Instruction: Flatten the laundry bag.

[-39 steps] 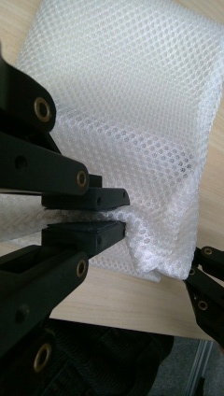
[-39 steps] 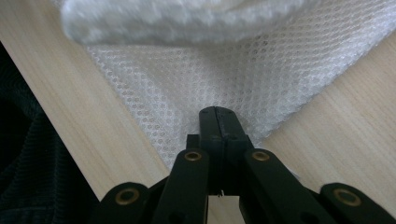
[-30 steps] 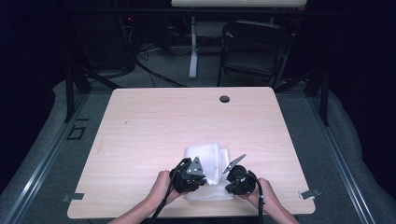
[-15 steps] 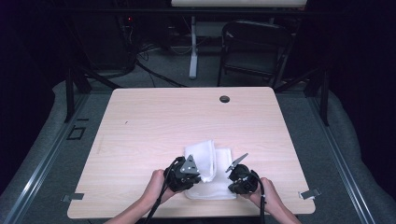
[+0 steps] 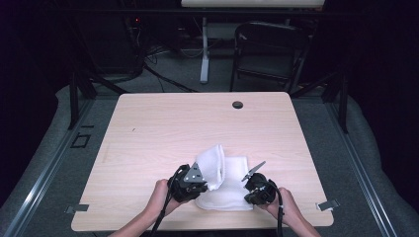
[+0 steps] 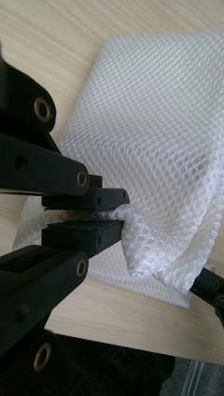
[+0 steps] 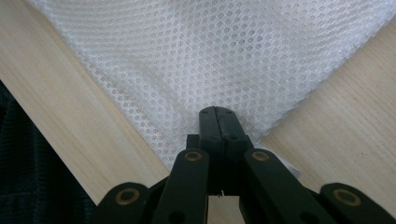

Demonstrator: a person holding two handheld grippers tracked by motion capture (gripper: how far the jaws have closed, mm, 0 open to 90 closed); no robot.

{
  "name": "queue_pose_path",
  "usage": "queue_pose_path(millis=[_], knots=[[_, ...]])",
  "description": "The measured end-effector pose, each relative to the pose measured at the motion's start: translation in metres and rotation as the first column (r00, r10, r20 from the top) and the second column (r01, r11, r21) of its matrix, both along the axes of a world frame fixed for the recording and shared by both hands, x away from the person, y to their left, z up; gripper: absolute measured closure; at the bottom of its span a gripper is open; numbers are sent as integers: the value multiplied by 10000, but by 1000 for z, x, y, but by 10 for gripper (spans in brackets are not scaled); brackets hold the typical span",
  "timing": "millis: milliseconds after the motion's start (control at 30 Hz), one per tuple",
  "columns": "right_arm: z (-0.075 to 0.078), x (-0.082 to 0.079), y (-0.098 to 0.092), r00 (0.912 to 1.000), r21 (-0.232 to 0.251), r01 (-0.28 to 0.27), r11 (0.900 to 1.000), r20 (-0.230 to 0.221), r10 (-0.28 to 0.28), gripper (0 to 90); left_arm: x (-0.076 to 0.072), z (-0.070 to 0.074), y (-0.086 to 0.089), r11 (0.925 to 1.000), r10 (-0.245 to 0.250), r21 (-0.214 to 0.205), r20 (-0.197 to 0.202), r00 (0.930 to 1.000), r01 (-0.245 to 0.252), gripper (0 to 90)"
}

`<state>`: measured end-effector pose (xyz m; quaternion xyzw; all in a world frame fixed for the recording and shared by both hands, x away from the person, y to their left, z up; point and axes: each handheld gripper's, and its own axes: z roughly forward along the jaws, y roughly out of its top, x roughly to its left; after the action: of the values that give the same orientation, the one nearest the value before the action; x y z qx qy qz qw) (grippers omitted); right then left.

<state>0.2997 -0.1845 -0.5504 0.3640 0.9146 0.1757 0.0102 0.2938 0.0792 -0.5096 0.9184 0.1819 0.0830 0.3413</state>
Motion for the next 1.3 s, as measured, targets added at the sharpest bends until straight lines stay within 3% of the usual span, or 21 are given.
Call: queue_pose_path(millis=[867,1300], knots=[[1,0,-4,9999,-245,120,9996,12,-120,900,-3,0,22,9989,470,-25,154,9988,-470,847],[0,0,-5,9996,-101,274,9996,65,-274,900,-6,-3,33,9976,687,-26,110,9976,-687,846]])
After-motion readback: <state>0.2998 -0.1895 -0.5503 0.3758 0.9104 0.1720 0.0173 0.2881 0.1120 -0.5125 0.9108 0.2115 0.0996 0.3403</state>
